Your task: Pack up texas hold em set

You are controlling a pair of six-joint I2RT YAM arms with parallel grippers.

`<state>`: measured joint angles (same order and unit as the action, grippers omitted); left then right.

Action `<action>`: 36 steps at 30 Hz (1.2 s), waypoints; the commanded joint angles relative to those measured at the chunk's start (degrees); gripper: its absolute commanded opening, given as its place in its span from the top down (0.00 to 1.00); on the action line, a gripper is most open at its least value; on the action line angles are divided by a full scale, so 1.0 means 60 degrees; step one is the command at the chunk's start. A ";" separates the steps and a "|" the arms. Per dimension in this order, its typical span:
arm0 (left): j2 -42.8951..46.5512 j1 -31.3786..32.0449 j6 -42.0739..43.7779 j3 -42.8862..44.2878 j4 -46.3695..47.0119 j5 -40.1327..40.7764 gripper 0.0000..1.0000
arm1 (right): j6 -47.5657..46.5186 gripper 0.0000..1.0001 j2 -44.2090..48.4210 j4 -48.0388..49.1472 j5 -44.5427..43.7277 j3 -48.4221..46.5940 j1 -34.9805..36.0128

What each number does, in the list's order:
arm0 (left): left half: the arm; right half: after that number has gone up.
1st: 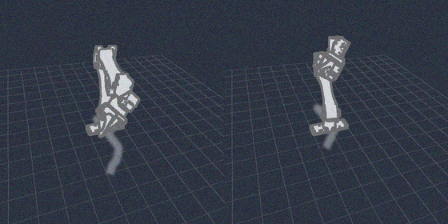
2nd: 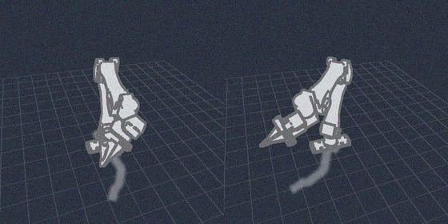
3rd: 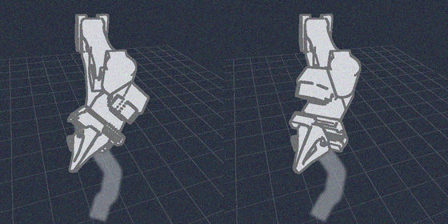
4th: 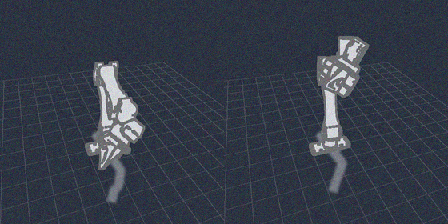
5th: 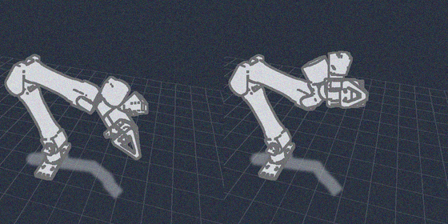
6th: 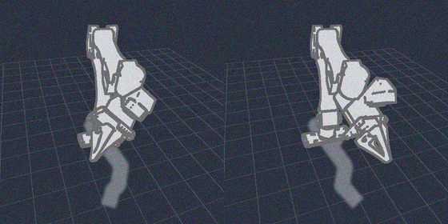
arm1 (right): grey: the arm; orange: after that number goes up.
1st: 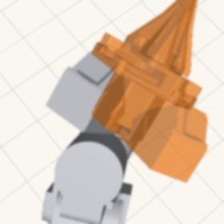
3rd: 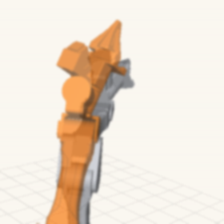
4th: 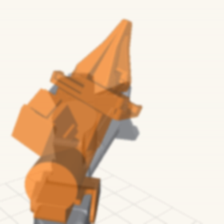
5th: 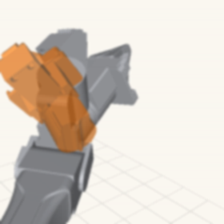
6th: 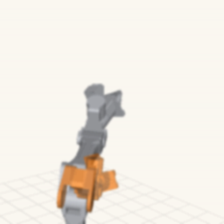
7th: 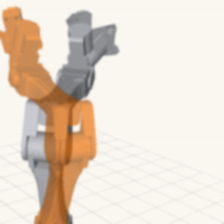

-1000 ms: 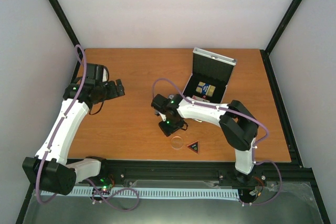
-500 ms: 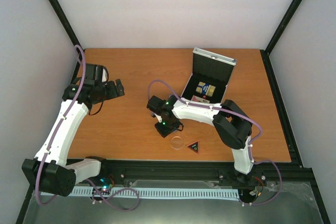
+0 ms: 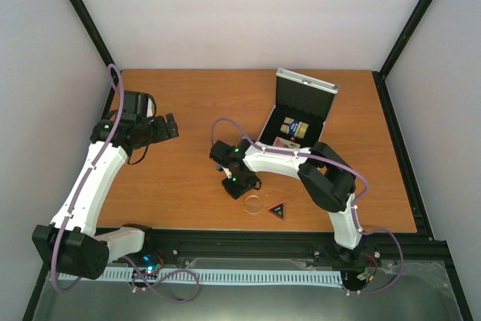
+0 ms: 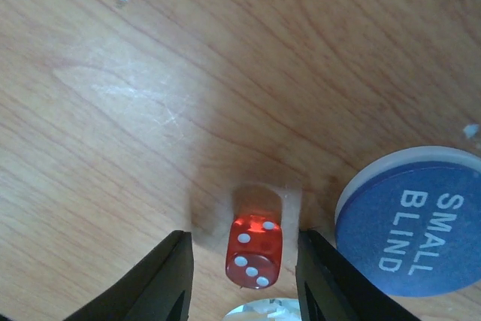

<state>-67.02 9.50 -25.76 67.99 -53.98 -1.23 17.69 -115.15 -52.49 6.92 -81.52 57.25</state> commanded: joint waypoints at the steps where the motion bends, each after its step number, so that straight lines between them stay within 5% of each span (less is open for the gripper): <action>1: -0.0033 0.0043 0.0100 0.0088 -0.0032 0.0110 0.00 | 0.0172 0.61 -0.0139 0.0010 -0.0091 0.0151 0.0122; 13: -0.0098 0.0043 0.0166 0.0080 0.0011 0.0129 0.00 | 0.0158 0.78 -0.0326 0.0024 -0.0175 0.0117 0.0126; 19: -0.0094 0.0036 0.0184 0.0038 0.0021 0.0125 0.00 | 0.0134 0.97 -0.0161 -0.0151 -0.0290 0.0014 0.0126; 31: -0.0048 0.0043 0.0133 0.0014 0.0130 0.0072 0.00 | 0.0093 0.97 0.1122 -0.1770 -0.1455 -0.1548 0.0052; 36: -0.0010 0.0040 0.0144 0.0021 0.0121 0.0052 0.00 | 0.0164 0.97 0.1703 -0.2138 -0.2399 -0.1451 -0.0834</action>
<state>-67.44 9.50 -25.71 67.96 -53.87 -0.80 18.26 -108.66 -61.36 -1.19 -90.13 56.55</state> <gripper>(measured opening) 0.998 0.158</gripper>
